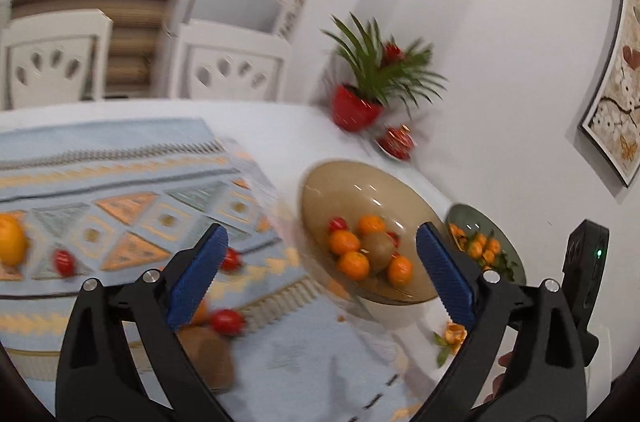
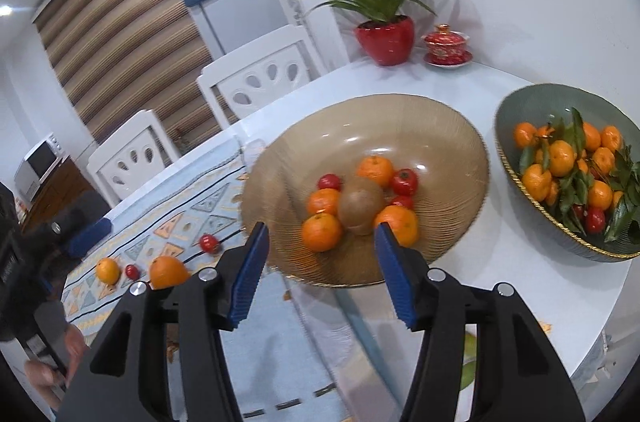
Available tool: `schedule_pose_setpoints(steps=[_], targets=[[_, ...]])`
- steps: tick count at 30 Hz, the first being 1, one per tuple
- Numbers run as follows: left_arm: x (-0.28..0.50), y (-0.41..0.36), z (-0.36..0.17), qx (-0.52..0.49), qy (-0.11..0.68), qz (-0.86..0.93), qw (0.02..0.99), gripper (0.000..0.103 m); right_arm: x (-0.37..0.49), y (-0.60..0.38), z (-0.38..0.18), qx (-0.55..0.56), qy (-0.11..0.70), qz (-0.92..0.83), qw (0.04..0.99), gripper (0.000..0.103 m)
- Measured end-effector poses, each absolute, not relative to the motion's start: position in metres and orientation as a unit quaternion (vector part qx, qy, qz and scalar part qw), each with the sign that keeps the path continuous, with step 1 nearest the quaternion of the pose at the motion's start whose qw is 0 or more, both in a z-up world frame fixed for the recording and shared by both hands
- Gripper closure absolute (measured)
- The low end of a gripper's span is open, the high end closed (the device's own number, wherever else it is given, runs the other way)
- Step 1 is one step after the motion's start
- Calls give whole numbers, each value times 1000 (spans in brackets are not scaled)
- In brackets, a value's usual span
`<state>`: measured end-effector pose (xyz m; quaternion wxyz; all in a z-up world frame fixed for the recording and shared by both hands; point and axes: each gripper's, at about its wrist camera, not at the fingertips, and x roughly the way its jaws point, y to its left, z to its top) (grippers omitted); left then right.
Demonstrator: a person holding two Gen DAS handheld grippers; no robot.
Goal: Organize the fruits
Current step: 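Move both open tools back toward the fruit on the tablecloth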
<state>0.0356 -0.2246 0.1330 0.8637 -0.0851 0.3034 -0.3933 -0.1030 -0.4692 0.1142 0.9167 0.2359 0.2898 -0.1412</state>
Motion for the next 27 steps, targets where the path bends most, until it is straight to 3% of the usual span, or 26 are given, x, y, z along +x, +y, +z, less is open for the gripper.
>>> schedule_pose_setpoints(steps=[3, 17, 27], targets=[[37, -194, 145, -89, 281, -366, 883, 3, -96, -453, 116, 227, 294, -127, 920, 47], [56, -84, 144, -99, 265, -264, 922, 3, -61, -380, 105, 185, 328, -69, 924, 41], [54, -99, 94, -57, 326, -291, 897, 3, -34, -360, 88, 181, 353, -54, 916, 41]])
